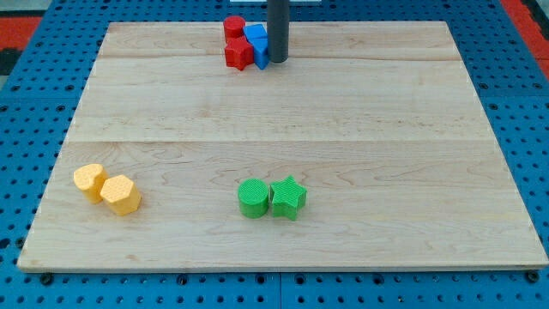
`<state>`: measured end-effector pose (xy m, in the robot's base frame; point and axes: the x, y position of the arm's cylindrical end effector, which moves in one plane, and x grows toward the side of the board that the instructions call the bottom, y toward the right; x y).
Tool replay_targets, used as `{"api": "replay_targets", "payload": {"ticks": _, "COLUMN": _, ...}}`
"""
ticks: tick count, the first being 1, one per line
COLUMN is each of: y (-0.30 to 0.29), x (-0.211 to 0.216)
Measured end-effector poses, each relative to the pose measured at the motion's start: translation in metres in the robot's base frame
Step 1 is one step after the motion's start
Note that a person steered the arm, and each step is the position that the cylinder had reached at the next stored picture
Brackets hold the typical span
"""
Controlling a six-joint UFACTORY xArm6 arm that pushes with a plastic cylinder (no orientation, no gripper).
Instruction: Point your arm at the green star
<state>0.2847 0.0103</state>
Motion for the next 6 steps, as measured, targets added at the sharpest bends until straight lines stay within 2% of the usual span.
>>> {"api": "replay_targets", "payload": {"ticks": 1, "y": 0.05, "x": 0.063}}
{"api": "replay_targets", "payload": {"ticks": 3, "y": 0.051, "x": 0.243}}
{"api": "replay_targets", "payload": {"ticks": 6, "y": 0.052, "x": 0.255}}
